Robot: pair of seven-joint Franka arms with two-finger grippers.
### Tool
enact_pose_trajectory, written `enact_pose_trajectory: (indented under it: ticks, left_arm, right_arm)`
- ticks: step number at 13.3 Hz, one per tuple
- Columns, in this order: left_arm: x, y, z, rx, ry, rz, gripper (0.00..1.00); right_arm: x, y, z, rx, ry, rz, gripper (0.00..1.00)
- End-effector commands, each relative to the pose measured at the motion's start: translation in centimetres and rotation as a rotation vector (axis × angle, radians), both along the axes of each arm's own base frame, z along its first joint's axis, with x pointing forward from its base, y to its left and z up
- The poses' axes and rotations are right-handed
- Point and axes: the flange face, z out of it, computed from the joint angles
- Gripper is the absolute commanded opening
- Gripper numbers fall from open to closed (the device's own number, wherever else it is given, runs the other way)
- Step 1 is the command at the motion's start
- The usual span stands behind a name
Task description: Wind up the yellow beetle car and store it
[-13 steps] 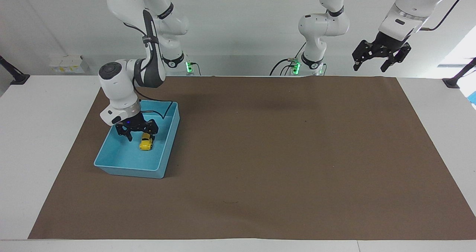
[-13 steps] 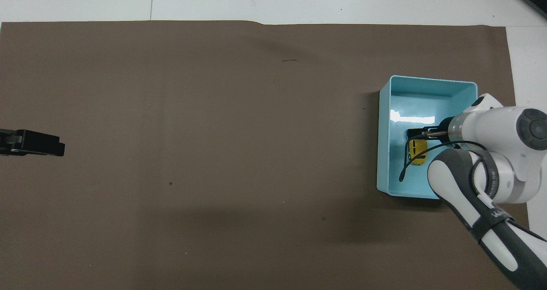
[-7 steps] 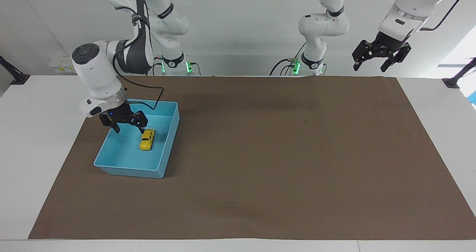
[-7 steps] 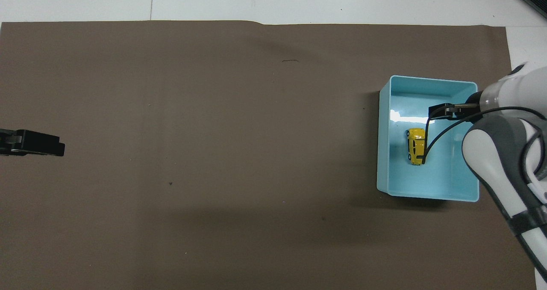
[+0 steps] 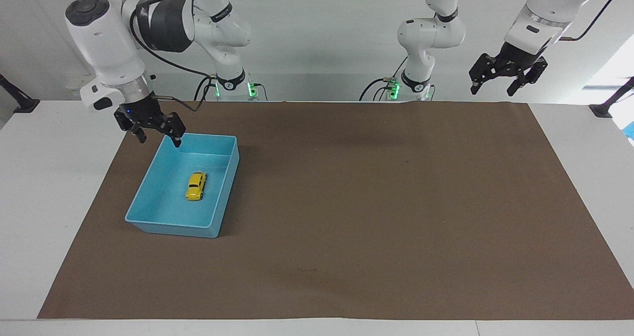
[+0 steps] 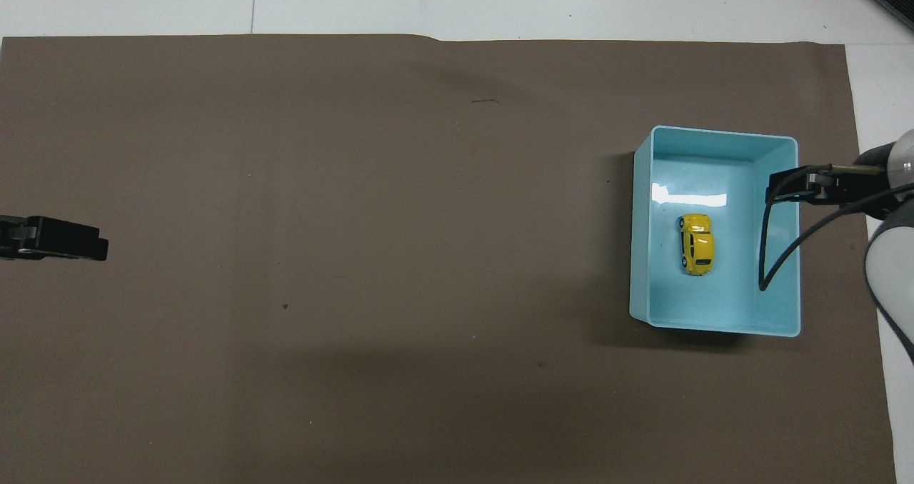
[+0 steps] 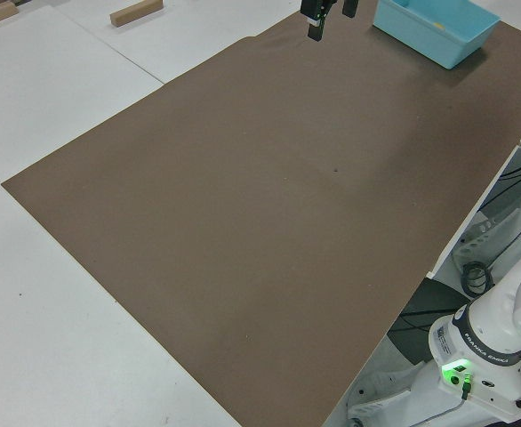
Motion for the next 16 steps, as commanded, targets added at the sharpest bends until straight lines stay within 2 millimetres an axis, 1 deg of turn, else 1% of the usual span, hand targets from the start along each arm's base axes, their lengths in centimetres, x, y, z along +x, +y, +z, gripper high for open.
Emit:
enact_pose_trajectory:
  ticks: [1, 3, 5, 7, 9, 11, 13, 16]
  left_arm:
    - [-0.5, 0.2, 0.6, -0.011, 0.004, 0.001, 1.0]
    - [-0.5, 0.2, 0.6, -0.011, 0.004, 0.001, 1.0]
    - [-0.5, 0.2, 0.6, -0.011, 0.004, 0.001, 1.0]
    - [-0.5, 0.2, 0.6, -0.011, 0.004, 0.001, 1.0]
    - [-0.5, 0.2, 0.6, -0.011, 0.004, 0.001, 1.0]
    - [-0.5, 0.2, 0.6, -0.011, 0.004, 0.001, 1.0]
    - [-0.5, 0.2, 0.6, -0.011, 0.004, 0.001, 1.0]
    - [-0.5, 0.2, 0.6, -0.011, 0.004, 0.001, 1.0]
  right_arm:
    - [-0.1, 0.1, 0.8, 0.007, 0.005, -0.023, 1.0]
    - [-0.4, 0.1, 1.7, 0.011, 0.009, -0.03, 1.0]
    - [-0.8, -0.2, 3.5, 0.017, 0.036, -0.079, 1.0]
    - [-0.8, -0.5, 5.1, 0.062, 0.056, -0.096, 1.0]
    - [-0.5, -0.9, 5.4, 0.058, 0.088, -0.099, 1.0]
    - [-0.3, -0.8, 5.8, 0.056, 0.073, -0.094, 1.0]
    - [-0.2, -0.5, 5.6, 0.05, 0.071, -0.087, 1.0]
    - [-0.3, -0.7, 5.6, 0.048, 0.073, -0.088, 1.0]
